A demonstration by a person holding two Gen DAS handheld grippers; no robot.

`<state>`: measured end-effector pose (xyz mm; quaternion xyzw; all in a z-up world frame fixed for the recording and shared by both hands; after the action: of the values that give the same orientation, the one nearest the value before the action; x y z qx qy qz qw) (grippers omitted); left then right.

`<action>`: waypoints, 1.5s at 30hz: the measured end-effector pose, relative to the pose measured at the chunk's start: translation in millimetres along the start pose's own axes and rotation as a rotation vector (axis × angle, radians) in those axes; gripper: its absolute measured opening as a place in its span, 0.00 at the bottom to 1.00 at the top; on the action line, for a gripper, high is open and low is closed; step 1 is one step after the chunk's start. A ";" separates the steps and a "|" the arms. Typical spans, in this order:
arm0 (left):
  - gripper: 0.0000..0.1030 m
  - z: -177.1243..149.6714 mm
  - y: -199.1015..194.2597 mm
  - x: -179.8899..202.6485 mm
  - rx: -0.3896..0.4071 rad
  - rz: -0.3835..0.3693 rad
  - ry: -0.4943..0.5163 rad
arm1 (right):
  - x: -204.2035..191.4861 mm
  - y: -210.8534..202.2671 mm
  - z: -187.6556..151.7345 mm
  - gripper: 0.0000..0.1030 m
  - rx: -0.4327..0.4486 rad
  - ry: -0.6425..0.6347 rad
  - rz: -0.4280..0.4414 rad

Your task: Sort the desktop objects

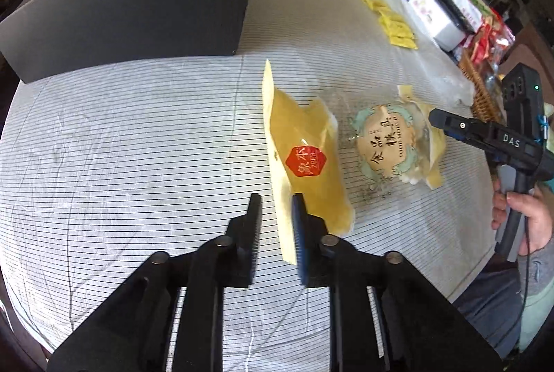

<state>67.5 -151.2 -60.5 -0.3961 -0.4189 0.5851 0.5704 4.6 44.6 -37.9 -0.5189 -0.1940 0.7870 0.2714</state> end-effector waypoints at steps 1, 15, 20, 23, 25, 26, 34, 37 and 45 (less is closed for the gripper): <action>0.38 0.4 3.2 -2.1 0.000 0.001 -0.008 | 0.1 3.2 -2.3 0.54 -0.015 0.010 0.007; 0.12 6.6 34.1 27.7 -0.017 -0.047 0.065 | -24.5 26.2 -26.6 0.51 -0.142 -0.177 -0.083; 0.11 20.7 -6.7 19.1 0.038 -0.121 0.045 | -61.2 -0.6 -13.2 0.50 -0.075 -0.249 -0.030; 0.11 41.8 -48.9 3.5 0.109 -0.150 0.041 | -99.1 -17.7 -4.6 0.50 -0.027 -0.306 -0.002; 0.11 60.0 -81.5 -12.6 0.159 -0.157 0.040 | -127.1 -21.1 3.5 0.50 0.000 -0.327 0.013; 0.11 69.4 -97.9 -21.4 0.185 -0.158 0.041 | -143.3 -21.8 9.7 0.50 0.015 -0.338 0.027; 0.11 178.0 -185.8 -159.1 0.328 -0.024 -0.008 | -284.5 41.1 96.2 0.50 0.033 -0.444 0.150; 0.12 208.6 -170.9 -216.7 0.293 0.026 -0.063 | -307.8 100.1 126.5 0.50 0.003 -0.386 0.221; 0.12 229.1 -83.9 -287.7 0.197 0.082 -0.116 | -292.6 239.0 157.4 0.50 -0.055 -0.224 0.264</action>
<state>-109.7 -447.6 91.1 -0.3204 -0.3750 0.6681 0.5572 -102.6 -328.9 90.8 -0.4561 -0.1745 0.8632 0.1280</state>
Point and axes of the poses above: each gripper's, at about its wrist camera, not at the fingertips, and y roughly the way its jaws point, x to its right, z to its top, the point moved 10 cm from there along y, roughly the way its jaws point, and after that the axes turned 15 degrees about z, right-handed, at the moved point
